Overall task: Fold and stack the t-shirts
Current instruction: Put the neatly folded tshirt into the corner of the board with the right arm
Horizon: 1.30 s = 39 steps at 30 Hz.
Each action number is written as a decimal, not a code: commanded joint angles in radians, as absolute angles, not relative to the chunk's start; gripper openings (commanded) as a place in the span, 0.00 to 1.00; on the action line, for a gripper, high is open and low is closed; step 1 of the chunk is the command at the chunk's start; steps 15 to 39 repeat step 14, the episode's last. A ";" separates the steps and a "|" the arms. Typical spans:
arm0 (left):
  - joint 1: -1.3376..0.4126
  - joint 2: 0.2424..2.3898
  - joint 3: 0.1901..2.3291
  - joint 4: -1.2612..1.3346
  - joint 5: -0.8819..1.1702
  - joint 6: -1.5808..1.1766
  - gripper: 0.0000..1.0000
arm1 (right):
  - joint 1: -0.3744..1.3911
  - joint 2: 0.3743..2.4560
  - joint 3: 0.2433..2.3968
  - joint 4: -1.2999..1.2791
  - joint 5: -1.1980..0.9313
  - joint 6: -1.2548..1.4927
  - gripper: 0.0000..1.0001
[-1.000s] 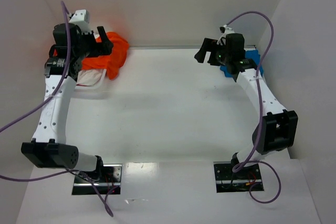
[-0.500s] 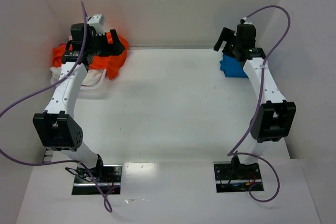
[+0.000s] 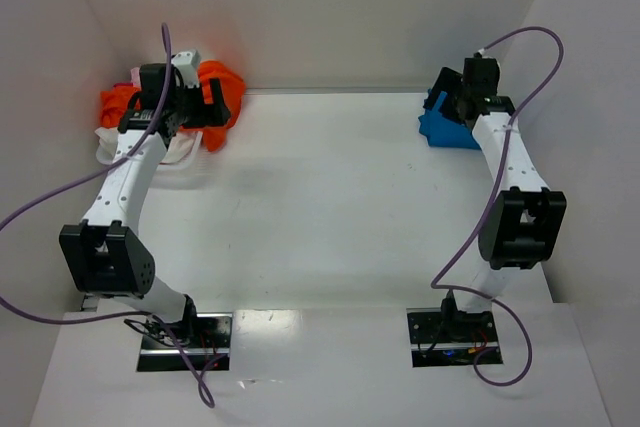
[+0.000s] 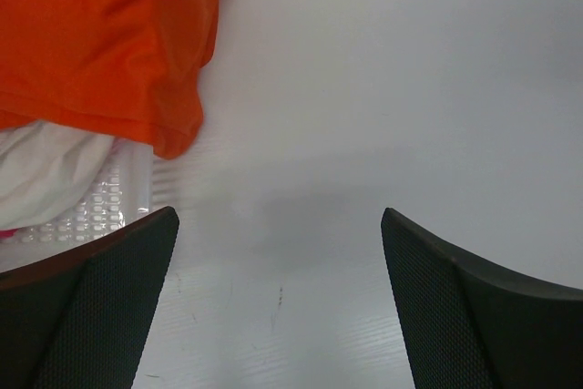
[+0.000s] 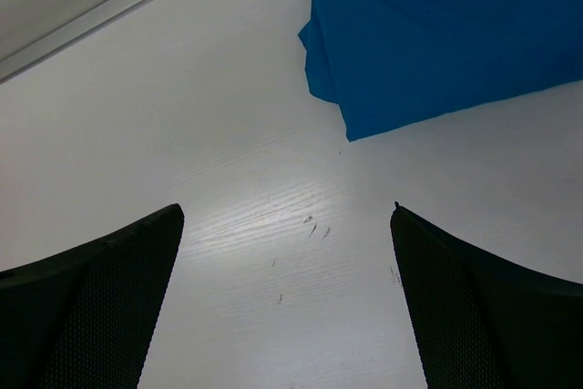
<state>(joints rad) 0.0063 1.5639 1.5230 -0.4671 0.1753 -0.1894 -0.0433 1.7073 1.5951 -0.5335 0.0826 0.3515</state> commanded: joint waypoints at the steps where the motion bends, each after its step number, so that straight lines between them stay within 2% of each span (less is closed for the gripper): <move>1: 0.012 1.470 1.461 -0.422 0.146 -0.163 1.00 | -0.037 1.614 1.527 -0.470 0.060 0.331 1.00; 7: -0.006 1.436 1.437 -0.413 0.158 -0.189 1.00 | -0.037 1.539 1.441 -0.428 0.026 0.295 1.00; 14: -0.032 1.405 1.419 -0.400 0.158 -0.230 1.00 | -0.037 1.341 1.341 -0.337 -0.072 0.330 1.00; 39: -0.032 1.405 1.419 -0.400 0.158 -0.230 1.00 | -0.037 1.341 1.341 -0.337 -0.072 0.330 1.00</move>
